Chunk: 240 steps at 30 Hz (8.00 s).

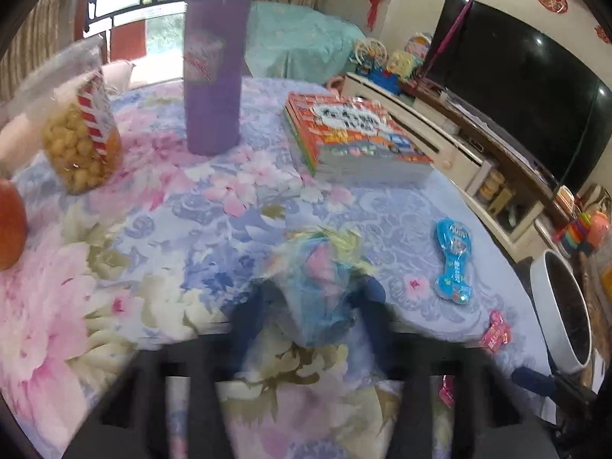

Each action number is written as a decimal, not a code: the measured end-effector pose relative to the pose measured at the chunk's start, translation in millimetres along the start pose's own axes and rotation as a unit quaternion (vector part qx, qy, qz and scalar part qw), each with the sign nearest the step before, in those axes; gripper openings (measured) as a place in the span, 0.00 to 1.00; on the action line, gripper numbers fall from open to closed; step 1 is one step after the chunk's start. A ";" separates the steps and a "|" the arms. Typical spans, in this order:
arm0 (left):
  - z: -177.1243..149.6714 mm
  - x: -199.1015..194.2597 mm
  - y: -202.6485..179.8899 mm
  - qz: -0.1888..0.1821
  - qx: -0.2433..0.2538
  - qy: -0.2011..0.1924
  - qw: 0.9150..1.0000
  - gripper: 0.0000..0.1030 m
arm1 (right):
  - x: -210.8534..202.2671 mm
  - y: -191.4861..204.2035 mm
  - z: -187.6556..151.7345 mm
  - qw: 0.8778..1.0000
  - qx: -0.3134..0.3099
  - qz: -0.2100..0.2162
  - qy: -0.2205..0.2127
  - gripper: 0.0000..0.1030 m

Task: Collect trash
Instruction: 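Grasp the crumpled blue-yellow wrapper with the left gripper while the right grasps the pink toy, then carry the crumpled wrapper and pink toy in both grippers over the bin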

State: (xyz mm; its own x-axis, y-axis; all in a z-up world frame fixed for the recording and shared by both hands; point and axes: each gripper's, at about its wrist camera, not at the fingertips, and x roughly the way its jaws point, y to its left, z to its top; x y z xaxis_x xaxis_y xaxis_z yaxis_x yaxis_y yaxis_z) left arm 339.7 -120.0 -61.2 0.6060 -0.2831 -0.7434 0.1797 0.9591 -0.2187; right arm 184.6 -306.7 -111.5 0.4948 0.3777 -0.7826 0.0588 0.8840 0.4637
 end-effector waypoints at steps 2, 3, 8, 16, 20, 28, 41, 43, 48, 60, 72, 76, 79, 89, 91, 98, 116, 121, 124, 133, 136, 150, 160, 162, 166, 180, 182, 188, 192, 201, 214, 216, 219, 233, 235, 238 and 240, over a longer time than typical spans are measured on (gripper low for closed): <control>-1.9 1.2 4.3 -0.002 -0.005 -0.002 1.000 0.19 | 3.7 2.0 2.0 1.000 0.002 0.000 -0.001 0.78; -4.3 -0.8 6.9 -0.004 -0.007 -0.003 1.000 0.18 | 6.1 3.6 2.8 1.000 0.002 0.000 -0.001 0.78; -28.3 -30.9 21.5 -0.012 -0.030 -0.013 0.999 0.16 | 19.5 12.7 7.5 1.000 -0.001 -0.003 -0.008 0.78; -81.6 -75.4 32.4 -0.037 -0.083 -0.011 0.996 0.16 | 42.4 25.0 18.6 1.000 -0.006 -0.005 -0.018 0.49; -94.2 -90.0 31.4 -0.038 -0.086 -0.008 0.996 0.16 | 39.4 21.0 17.4 1.000 0.008 0.007 -0.026 0.25; -101.9 -109.5 11.4 -0.037 -0.066 -0.011 0.997 0.16 | 5.5 18.5 -1.4 0.998 0.017 0.036 -0.043 0.17; -113.2 -127.0 -36.2 -0.037 -0.015 -0.006 0.999 0.16 | -48.3 -0.7 -18.9 0.995 0.039 0.058 -0.074 0.16; -114.8 -129.9 -45.3 -0.034 -0.005 -0.006 0.999 0.16 | -55.1 -4.3 -21.8 0.994 0.042 0.060 -0.079 0.16; -119.1 -134.6 -65.2 -0.034 0.017 -0.003 0.999 0.16 | -71.6 -15.5 -26.8 0.993 0.049 0.063 -0.090 0.16; -123.5 -136.6 -98.1 -0.043 0.049 0.005 0.998 0.16 | -97.5 -36.4 -36.2 0.992 0.058 0.049 -0.105 0.16; -120.2 -135.8 -134.3 -0.058 0.089 0.004 0.994 0.16 | -121.0 -56.3 -41.4 0.989 0.070 0.039 -0.124 0.16; -119.2 -134.1 -143.7 -0.064 0.097 0.006 0.993 0.16 | -126.8 -60.1 -44.1 0.989 0.072 0.035 -0.127 0.16; -118.5 -131.8 -149.1 -0.069 0.102 0.008 0.992 0.16 | -130.6 -63.4 -45.4 0.988 0.075 0.033 -0.131 0.16; -119.3 -126.9 -170.0 -0.081 0.118 0.013 0.990 0.16 | -144.8 -77.9 -50.1 0.986 0.085 0.021 -0.141 0.16; -119.6 -126.7 -172.6 -0.082 0.120 0.014 0.989 0.16 | -145.0 -79.7 -51.4 0.986 0.088 0.019 -0.141 0.16; -119.4 -122.6 -181.0 -0.087 0.127 0.017 0.988 0.16 | -147.6 -82.8 -56.7 0.986 0.092 0.017 -0.139 0.16; -114.2 -121.3 -206.2 -0.100 0.153 0.013 0.983 0.16 | -162.1 -101.4 -57.4 0.981 0.109 0.007 -0.158 0.16; -111.2 -121.6 -213.7 -0.103 0.159 0.010 0.982 0.16 | -164.4 -105.6 -57.1 0.980 0.114 0.005 -0.161 0.16; -109.6 -120.7 -217.5 -0.105 0.162 0.011 0.981 0.16 | -166.2 -107.9 -56.3 0.980 0.115 0.003 -0.163 0.16; -104.7 -118.5 -230.6 -0.108 0.172 0.009 0.979 0.16 | -171.0 -117.2 -53.9 0.978 0.120 -0.001 -0.170 0.16; -103.0 -117.1 -234.1 -0.110 0.176 0.009 0.978 0.16 | -172.2 -119.3 -51.5 0.978 0.122 -0.003 -0.172 0.16; -93.6 -109.4 -248.8 -0.112 0.187 0.007 0.976 0.16 | -179.9 -133.3 -41.6 0.976 0.123 -0.015 -0.180 0.16; -82.3 -99.2 -260.2 -0.112 0.194 0.006 0.974 0.16 | -178.9 -139.7 -30.5 0.977 0.114 -0.029 -0.180 0.16; -80.5 -95.9 -262.0 -0.112 0.197 0.007 0.974 0.16 | -178.0 -140.5 -28.5 0.977 0.113 -0.032 -0.179 0.16; -77.3 -88.4 -268.3 -0.111 0.202 0.009 0.973 0.16 | -176.3 -145.5 -24.2 0.977 0.111 -0.040 -0.175 0.16; -64.6 -67.6 -288.2 -0.104 0.222 0.008 0.970 0.16 | -171.0 -155.2 -8.9 0.980 0.102 -0.061 -0.162 0.16; -62.9 -64.3 -288.6 -0.103 0.222 0.009 0.970 0.16 | -169.0 -157.1 -6.5 0.980 0.102 -0.063 -0.160 0.16; -61.1 -54.2 -294.7 -0.097 0.228 0.012 0.969 0.16 | -163.5 -164.8 -2.3 0.981 0.104 -0.065 -0.151 0.16; -59.6 -46.5 -297.9 -0.091 0.231 0.015 0.969 0.16 | -162.1 -167.7 2.5 0.981 0.104 -0.067 -0.147 0.16; -53.8 -34.1 -303.6 -0.083 0.234 0.022 0.968 0.16 | -154.8 -170.9 9.2 0.983 0.100 -0.073 -0.134 0.16; -53.9 -26.1 -310.5 -0.076 0.238 0.026 0.968 0.16 | -147.1 -172.1 17.3 0.985 0.094 -0.081 -0.123 0.16; -53.6 -24.2 -310.8 -0.074 0.238 0.027 0.968 0.16 | -145.3 -171.8 18.8 0.985 0.092 -0.082 -0.119 0.16; -52.3 -21.5 -310.6 -0.073 0.238 0.028 0.968 0.16 | -143.0 -173.1 20.8 0.986 0.092 -0.083 -0.115 0.16; -49.9 -19.1 -315.2 -0.074 0.239 0.031 0.968 0.16 | -140.9 -175.8 25.1 0.987 0.089 -0.088 -0.103 0.16; -48.3 -17.7 -314.7 -0.074 0.240 0.032 0.967 0.16 | -140.1 -175.7 26.2 0.987 0.089 -0.090 -0.101 0.16; -47.5 -14.7 -314.6 -0.077 0.239 0.039 0.967 0.16 | -138.3 -175.0 27.6 0.987 0.089 -0.090 -0.098 0.16; -46.1 -12.9 -315.1 -0.079 0.239 0.044 0.967 0.16 | -137.5 -174.3 28.6 0.987 0.088 -0.090 -0.095 0.16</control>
State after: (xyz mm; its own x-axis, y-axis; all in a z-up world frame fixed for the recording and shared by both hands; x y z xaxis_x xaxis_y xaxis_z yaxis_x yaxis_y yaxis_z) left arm 239.6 -418.5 -11.9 0.4773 -0.4044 -0.7802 0.6144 0.7883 -0.0327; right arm 131.2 -520.6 -72.8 0.6156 0.1447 -0.7746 0.3023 0.8644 0.4018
